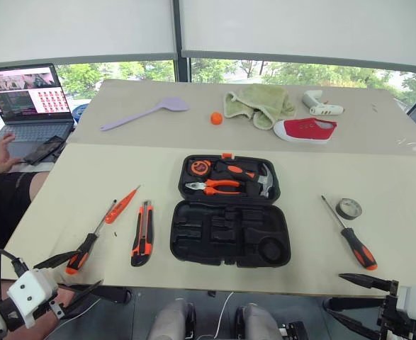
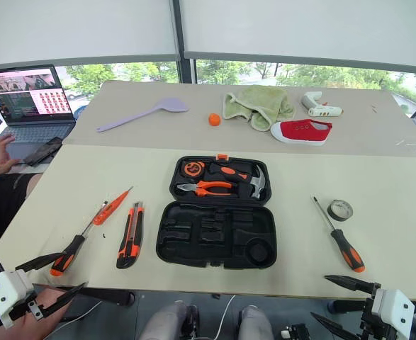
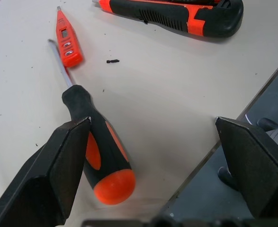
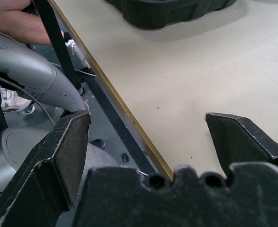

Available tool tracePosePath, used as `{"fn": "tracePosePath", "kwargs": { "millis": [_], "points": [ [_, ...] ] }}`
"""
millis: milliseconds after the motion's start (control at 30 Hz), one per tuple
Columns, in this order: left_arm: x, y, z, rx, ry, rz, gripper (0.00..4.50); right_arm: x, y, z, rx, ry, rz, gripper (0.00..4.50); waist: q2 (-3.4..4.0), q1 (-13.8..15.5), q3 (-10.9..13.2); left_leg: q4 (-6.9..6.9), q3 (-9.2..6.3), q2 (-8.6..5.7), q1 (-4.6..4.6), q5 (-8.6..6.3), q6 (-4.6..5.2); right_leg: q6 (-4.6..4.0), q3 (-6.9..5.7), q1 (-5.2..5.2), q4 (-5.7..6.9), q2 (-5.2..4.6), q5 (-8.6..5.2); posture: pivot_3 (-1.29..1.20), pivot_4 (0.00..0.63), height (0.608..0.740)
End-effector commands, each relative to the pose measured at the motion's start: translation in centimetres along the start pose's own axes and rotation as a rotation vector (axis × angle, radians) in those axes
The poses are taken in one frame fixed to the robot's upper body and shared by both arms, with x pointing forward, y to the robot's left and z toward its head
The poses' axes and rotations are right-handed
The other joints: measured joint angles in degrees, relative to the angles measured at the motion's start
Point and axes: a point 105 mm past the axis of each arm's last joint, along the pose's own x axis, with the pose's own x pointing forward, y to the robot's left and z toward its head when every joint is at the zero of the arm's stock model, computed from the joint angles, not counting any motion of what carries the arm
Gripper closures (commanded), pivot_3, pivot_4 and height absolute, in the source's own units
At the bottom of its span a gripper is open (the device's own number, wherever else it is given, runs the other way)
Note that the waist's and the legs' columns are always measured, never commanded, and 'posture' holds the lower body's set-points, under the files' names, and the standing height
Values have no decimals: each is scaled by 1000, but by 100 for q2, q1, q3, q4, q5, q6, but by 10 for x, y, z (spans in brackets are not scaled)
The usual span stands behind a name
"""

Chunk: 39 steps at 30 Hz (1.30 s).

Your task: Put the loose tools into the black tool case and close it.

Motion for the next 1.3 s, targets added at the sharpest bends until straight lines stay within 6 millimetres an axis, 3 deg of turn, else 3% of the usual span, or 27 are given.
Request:
{"fn": "tracePosePath", "kwargs": {
  "millis": [33, 200, 333, 500, 633, 733, 933, 1033, 1167, 1233, 1267, 1300],
  "points": [
    [-4, 2, 3, -56, -21, 23, 0, 2, -9, 5, -35, -23, -8, 13, 0, 0, 0, 0, 0, 0, 0, 0, 0, 0, 0, 0, 0, 0, 0, 0, 150, 740],
    [-24, 21, 15, -276, -108, 164, 0, 19, -23, 30, -38, -181, -24, 13, -14, -86, 2, 0, 2, 6, 1, 1, 0, 6, 8, -1, 0, 7, 3, 0, 150, 740],
    [-60, 44, 1, -359, -92, 406, 0, 34, -34, 64, 66, -341, 3, 13, -13, -136, 3, 0, -1, 12, 0, 2, 0, -24, 10, -3, 4, 7, 19, 0, 150, 740],
    [-92, 39, -36, -553, 66, 510, 0, 49, -27, 98, -44, -467, 73, 13, -21, -142, 1, 1, 4, 10, 1, 2, 1, -19, 5, -3, 1, 12, 18, 0, 150, 740],
    [-97, 38, -39, -620, 79, 515, 0, 52, -20, 105, -55, -496, 105, 13, -43, -87, -5, 1, 5, 10, -2, 1, 1, -9, -3, -5, 1, 17, 13, 0, 150, 740],
    [-80, 47, -20, -646, 32, 458, 0, 54, -18, 109, -52, -518, 101, 13, -63, -46, -17, 3, 4, 10, -2, -1, -3, -14, 0, -4, -2, 8, 15, 0, 150, 740],
    [-9, 64, 29, -656, 63, 259, 0, 61, -19, 107, -63, -507, 98, 13, -90, 34, -36, 3, -5, 10, -2, 3, -15, -32, 9, 1, 4, -3, 26, 0, 150, 740],
    [10, 61, 33, -664, 149, 216, 0, 65, -18, 110, -62, -517, 106, 13, -85, -57, -41, 3, 2, 7, -1, 5, -18, -28, 9, 0, 4, 11, 36, 0, 150, 740],
    [26, 45, 19, -664, 347, 126, 0, 70, -15, 113, -65, -533, 122, 13, -85, -180, -39, 3, 22, 9, -2, 34, -67, -31, 25, 5, 39, 61, 35, 0, 150, 740],
    [27, 42, 16, -659, 392, 108, 516, 71, -14, 113, -68, -535, 122, 0, -84, -195, -39, 3, 23, 11, -1, 35, -73, -37, 26, -1, 52, 67, 28, 0, 150, 740],
    [26, 42, 15, -650, 420, 111, 542, 70, -14, 114, -69, -534, 122, 0, -82, -184, -37, 3, 23, 11, 2, 31, -80, -37, 29, -3, 62, 66, 21, 0, 150, 740],
    [25, 43, 14, -637, 440, 112, 989, 69, -14, 114, -69, -534, 120, 0, -79, -172, -36, 3, 23, 10, 11, 30, -82, -41, 32, -2, 73, 64, 13, 0, 150, 740]
  ]
}}
